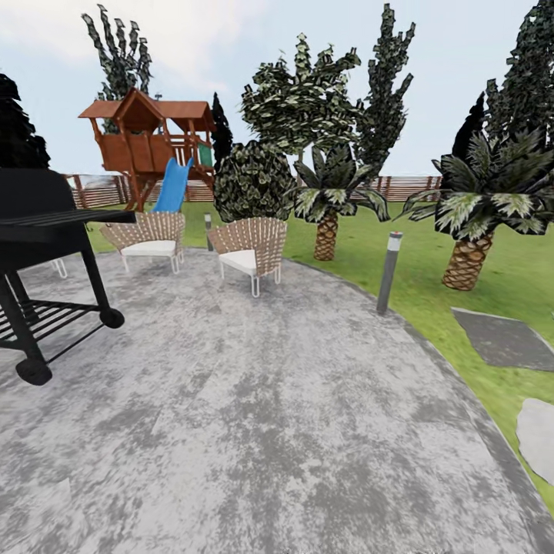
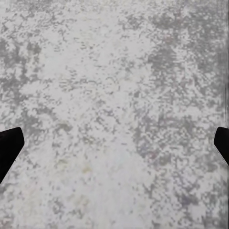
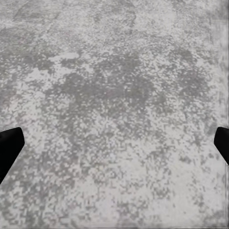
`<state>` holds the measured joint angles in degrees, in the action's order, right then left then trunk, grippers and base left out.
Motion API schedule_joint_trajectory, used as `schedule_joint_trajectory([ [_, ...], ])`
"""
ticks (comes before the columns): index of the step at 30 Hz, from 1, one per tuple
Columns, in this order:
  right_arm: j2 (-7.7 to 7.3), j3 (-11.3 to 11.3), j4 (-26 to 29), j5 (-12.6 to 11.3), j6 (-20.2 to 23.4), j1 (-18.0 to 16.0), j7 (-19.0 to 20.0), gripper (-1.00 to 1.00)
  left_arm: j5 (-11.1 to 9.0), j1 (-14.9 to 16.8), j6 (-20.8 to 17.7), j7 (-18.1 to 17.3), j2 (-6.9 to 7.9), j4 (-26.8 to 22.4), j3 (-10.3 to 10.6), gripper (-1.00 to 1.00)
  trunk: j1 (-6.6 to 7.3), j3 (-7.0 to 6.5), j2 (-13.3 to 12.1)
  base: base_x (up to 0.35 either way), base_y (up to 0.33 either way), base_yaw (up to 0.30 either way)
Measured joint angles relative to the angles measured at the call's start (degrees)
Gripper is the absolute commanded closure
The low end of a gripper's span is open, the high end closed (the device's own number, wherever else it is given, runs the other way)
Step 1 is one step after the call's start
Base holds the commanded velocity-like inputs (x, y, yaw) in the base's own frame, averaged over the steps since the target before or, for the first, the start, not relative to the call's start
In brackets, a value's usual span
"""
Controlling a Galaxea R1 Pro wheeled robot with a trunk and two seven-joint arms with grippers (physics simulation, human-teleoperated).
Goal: In the garden, pick up the pesticide atomizer on the floor and spray pesticide onto both trees until each tree trunk is fully covered.
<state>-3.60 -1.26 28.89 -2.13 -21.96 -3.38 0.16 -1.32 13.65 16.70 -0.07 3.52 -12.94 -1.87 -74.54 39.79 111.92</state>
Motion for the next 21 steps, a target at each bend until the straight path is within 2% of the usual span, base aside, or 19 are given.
schedule_joint_trajectory([
  [21,0.0,0.0,0.0,0.0,0.0,0.0,0.0,-1.0,0.0,0.0,0.0,0.0,0.0,0.0,0.0,-1.0,-4.61,3.8,8.4,0.0,0.0,-0.3],
])
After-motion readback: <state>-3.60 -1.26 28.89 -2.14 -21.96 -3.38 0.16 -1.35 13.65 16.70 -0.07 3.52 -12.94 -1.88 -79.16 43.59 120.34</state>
